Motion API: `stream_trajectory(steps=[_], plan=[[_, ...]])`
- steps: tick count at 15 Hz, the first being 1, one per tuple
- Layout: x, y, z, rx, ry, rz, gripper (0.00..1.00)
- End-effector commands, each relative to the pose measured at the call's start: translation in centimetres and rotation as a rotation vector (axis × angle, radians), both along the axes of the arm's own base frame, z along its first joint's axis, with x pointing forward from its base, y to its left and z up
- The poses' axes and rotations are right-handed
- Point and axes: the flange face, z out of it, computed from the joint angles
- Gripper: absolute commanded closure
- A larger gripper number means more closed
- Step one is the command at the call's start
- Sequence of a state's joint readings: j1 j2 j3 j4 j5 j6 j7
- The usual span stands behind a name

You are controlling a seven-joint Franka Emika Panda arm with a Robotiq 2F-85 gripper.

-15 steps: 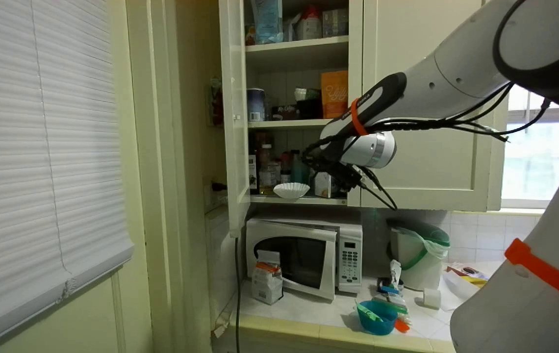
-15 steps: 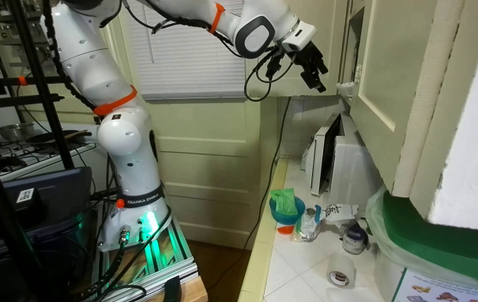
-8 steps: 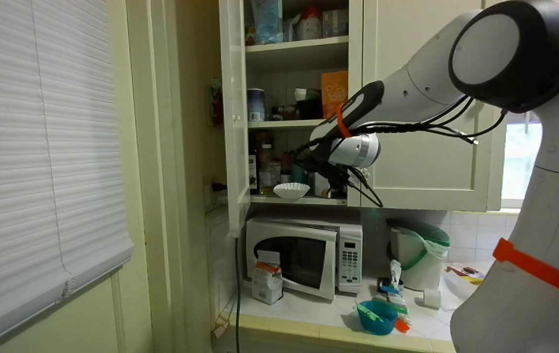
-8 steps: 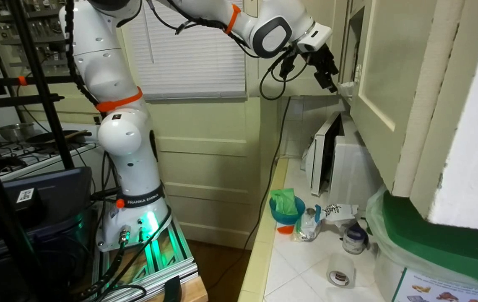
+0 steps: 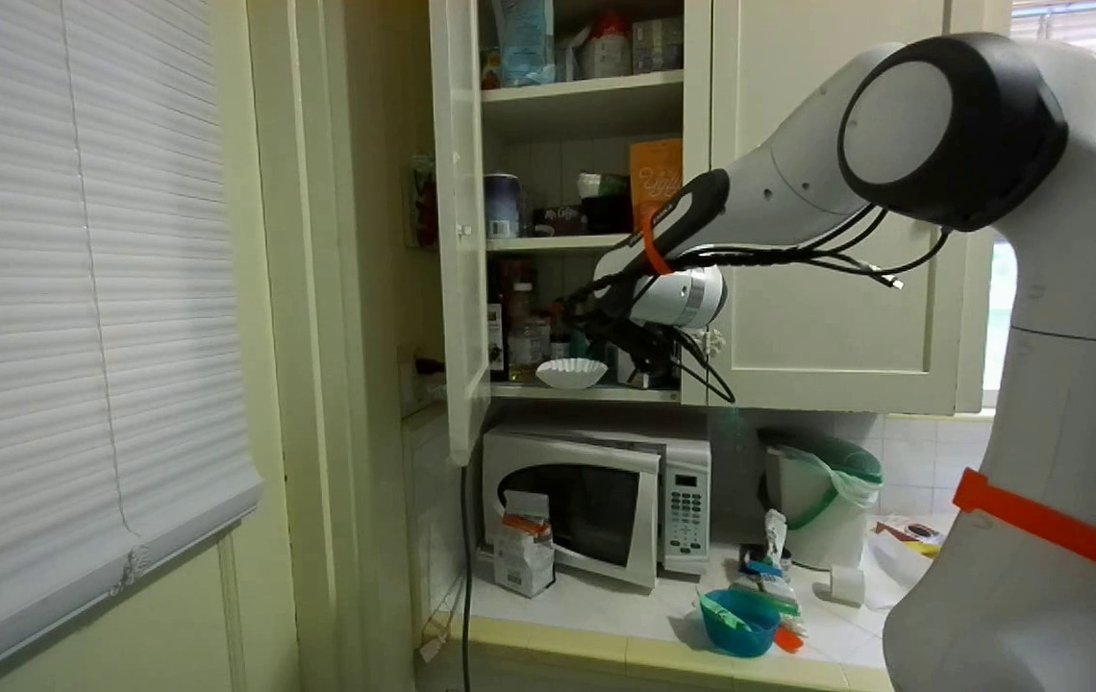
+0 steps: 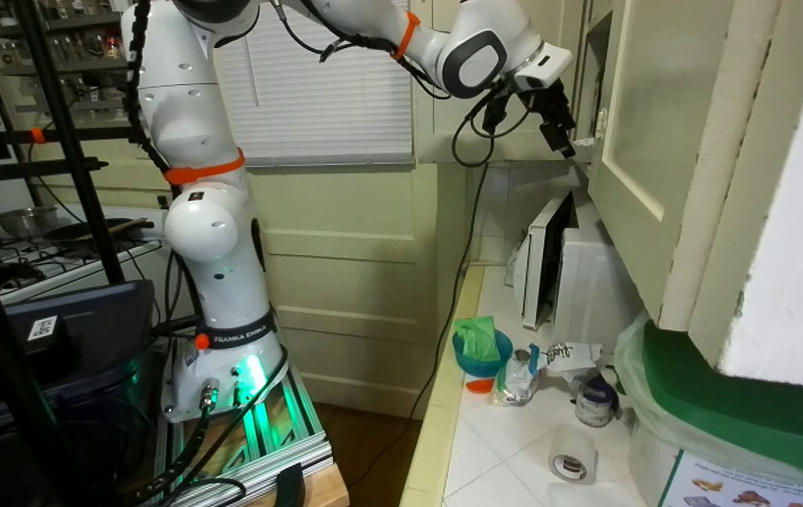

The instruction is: Move the blue bowl to the right, put the white bowl on the counter then put the green bag inside the white bowl

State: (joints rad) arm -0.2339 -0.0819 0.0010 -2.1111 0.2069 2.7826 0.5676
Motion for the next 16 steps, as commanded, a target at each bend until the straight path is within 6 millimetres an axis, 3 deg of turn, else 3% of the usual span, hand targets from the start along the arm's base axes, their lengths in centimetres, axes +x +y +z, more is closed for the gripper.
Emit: stream_trajectory(steps=[1, 12, 13, 16], plan=[[2.0, -0.1, -0.1, -0.004, 0.027, 0.015, 0.06], [4.4, 0.3, -1.1, -0.020, 0.109, 0.068, 0.94], [4.5, 0.3, -1.2, -0.019, 0.112, 0.072, 0.99], [3.5, 0.4, -1.4, -0.009, 0.124, 0.099, 1.00]])
